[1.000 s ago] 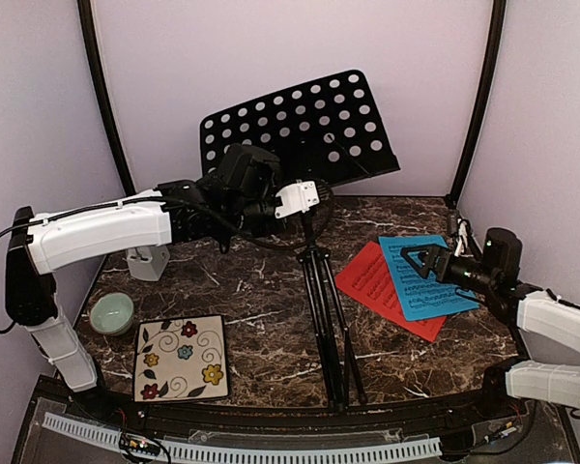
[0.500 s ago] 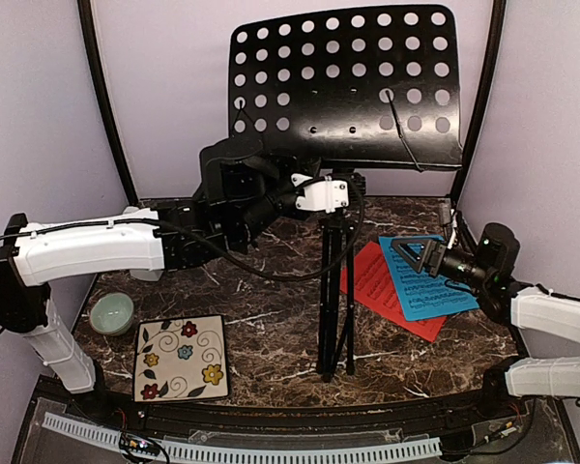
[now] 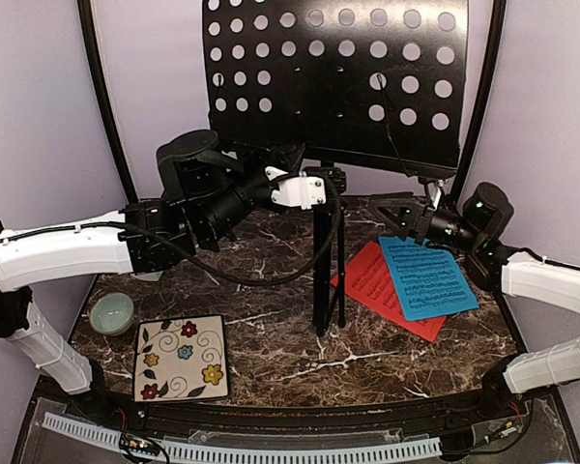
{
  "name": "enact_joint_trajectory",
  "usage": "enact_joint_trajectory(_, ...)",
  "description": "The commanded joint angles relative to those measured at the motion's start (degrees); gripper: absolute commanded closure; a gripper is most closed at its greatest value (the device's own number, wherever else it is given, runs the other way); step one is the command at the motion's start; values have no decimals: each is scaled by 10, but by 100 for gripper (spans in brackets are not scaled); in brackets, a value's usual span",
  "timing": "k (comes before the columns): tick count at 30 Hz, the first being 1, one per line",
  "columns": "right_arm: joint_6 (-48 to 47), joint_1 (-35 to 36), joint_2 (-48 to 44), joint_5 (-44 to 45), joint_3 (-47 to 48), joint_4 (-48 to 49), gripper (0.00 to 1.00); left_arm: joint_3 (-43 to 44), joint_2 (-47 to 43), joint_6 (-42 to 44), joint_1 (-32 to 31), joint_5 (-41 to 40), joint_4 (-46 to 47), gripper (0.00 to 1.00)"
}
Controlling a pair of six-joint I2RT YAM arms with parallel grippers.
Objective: Set up the instrument practice props
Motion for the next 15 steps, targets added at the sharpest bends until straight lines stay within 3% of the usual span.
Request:
enact_joint_trajectory(1, -19, 28, 29, -11, 49, 14, 32, 10, -77, -10, 0, 47, 141, 100)
enact_joint_trajectory(15, -32, 61, 107, -90, 118, 57, 41, -12, -94, -48, 0, 133, 102, 100)
